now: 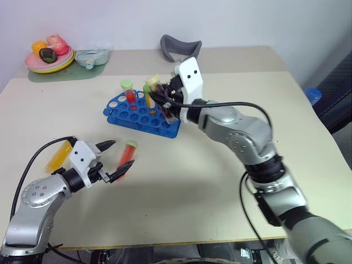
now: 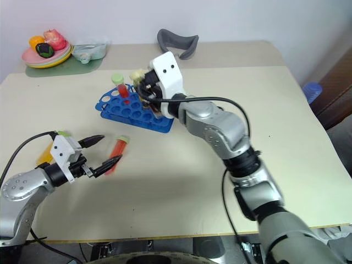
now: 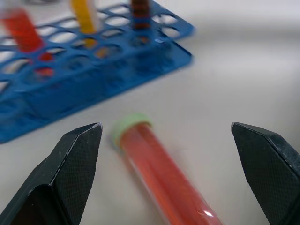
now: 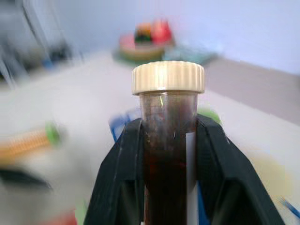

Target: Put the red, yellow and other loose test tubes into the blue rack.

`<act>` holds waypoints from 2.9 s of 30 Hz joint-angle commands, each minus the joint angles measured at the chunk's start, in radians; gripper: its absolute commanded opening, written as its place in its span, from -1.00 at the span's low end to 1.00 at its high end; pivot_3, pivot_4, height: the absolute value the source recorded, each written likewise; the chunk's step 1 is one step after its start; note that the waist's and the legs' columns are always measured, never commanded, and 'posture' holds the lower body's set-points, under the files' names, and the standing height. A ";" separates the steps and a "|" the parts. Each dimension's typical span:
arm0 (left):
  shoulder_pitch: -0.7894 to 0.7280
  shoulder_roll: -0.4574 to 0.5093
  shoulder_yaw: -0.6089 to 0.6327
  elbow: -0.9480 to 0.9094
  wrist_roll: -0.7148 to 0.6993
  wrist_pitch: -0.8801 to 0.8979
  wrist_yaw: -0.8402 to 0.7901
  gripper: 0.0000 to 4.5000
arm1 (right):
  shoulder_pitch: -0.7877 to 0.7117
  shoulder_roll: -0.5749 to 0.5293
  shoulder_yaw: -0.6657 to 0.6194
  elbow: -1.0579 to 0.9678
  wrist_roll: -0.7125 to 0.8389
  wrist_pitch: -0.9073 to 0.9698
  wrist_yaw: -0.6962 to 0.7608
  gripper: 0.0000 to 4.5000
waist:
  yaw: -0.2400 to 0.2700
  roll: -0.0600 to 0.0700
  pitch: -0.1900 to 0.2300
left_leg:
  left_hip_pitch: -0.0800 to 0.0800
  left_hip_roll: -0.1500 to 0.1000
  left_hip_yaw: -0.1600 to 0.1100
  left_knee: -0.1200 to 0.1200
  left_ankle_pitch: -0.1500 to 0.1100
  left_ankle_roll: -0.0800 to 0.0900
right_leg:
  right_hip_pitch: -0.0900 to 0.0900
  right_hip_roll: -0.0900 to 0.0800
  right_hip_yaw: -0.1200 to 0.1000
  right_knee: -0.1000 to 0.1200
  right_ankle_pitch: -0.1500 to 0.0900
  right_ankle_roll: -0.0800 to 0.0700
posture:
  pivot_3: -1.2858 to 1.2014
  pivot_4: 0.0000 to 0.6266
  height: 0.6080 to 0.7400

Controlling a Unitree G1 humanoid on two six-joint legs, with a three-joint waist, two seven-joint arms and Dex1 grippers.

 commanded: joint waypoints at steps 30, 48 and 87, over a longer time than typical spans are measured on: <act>-0.005 -0.118 0.014 0.049 -0.030 -0.102 0.065 1.00 | 0.157 0.295 -0.127 0.576 -0.484 -0.931 0.220 -0.63 | -0.005 0.001 0.000 | 0.001 0.000 -0.001 0.000 0.002 -0.003 | 0.000 -0.001 -0.004 0.004 0.000 0.000 | 0.03 -0.52 1.00; 0.001 -0.127 -0.017 0.004 -0.062 -0.073 0.052 1.00 | 0.183 0.327 -0.140 0.628 -0.527 -1.015 0.213 -0.63 | -0.006 0.001 0.000 | 0.003 0.000 -0.001 0.000 0.002 -0.004 | 0.000 -0.001 -0.004 0.008 0.000 0.000 | 0.03 -0.52 1.00; -0.024 -0.096 -0.025 -0.104 -0.069 0.055 0.113 1.00 | 0.323 0.197 -0.062 0.134 -0.448 -0.807 0.413 0.94 | 0.000 0.001 0.000 | 0.003 0.000 -0.002 0.001 0.003 -0.005 | 0.000 -0.001 -0.005 0.009 0.000 -0.001 | 0.03 -0.52 1.00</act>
